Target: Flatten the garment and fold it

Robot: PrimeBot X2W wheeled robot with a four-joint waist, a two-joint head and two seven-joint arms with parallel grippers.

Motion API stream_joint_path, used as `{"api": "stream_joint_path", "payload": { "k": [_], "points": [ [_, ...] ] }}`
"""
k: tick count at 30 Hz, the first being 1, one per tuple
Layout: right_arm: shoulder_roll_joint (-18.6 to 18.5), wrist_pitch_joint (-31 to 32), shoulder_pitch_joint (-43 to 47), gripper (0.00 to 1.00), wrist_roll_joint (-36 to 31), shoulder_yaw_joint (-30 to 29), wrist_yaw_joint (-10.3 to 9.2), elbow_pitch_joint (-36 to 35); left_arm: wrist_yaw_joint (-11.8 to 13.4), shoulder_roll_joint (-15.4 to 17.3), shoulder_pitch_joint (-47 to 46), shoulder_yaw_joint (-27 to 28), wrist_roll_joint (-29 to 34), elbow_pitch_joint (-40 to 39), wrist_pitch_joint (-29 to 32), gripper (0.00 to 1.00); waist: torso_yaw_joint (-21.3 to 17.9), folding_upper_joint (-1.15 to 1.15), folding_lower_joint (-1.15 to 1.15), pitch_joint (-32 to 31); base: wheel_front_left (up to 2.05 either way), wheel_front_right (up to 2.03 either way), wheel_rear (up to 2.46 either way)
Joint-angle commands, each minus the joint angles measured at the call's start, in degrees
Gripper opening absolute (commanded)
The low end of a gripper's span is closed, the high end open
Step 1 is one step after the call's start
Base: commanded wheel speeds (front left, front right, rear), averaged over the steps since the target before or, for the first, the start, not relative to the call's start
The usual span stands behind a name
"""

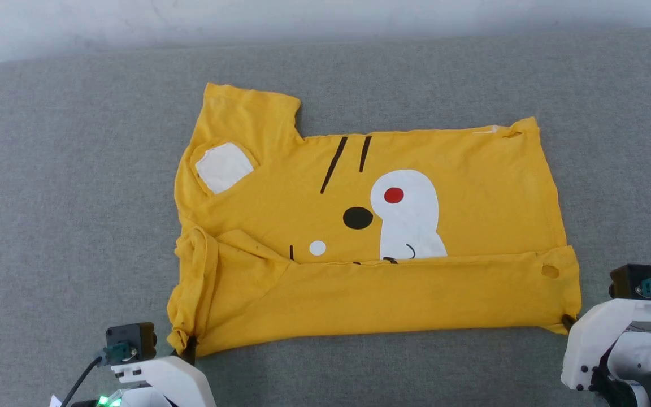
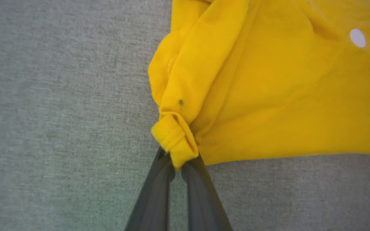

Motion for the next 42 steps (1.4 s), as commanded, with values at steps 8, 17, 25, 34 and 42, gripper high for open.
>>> {"api": "stream_joint_path", "payload": {
  "k": [8, 17, 25, 34, 42],
  "points": [
    [-0.07, -5.76, -0.15, 1.0, 2.29, 0.14, -0.12, 2.85, -0.47, -0.86, 0.26, -0.17, -1.16, 1.93, -1.0, 1.0, 0.26, 0.0, 0.01, -1.83, 0.0, 0.0, 0.0],
    [-0.07, -21.39, 2.2, 1.0, 3.72, 2.26, -0.12, -1.33, -1.52, 0.59, -2.01, 2.16, 3.06, -1.57, -12.75, 1.0, -0.04, 0.0, 0.01, -4.62, 0.0, 0.0, 0.0],
    [-0.07, -36.79, 1.85, 1.0, 2.54, 6.87, -0.12, -6.12, -4.75, 2.86, -12.3, 1.56, 8.89, -0.55, -20.33, 1.0, -1.83, 0.0, 0.01, -2.61, 0.0, 0.0, 0.0],
    [-2.06, -46.52, -2.89, 1.0, 1.92, 12.87, -0.12, -8.6, -13.65, 5.5, -33.61, -0.13, 10.84, 10.48, -18.44, 1.0, -6.29, 0.0, 0.01, 6.34, 0.0, 0.0, 0.0],
    [-1.53, -49.05, -8.16, 1.0, 2.75, 15.53, -0.12, -9.32, -20.0, 7.93, -52.19, -0.77, 9.74, 22.78, -6.63, 1.0, -11.16, 0.0, 0.01, 15.18, 0.0, 0.0, 0.0]
  ]
}}
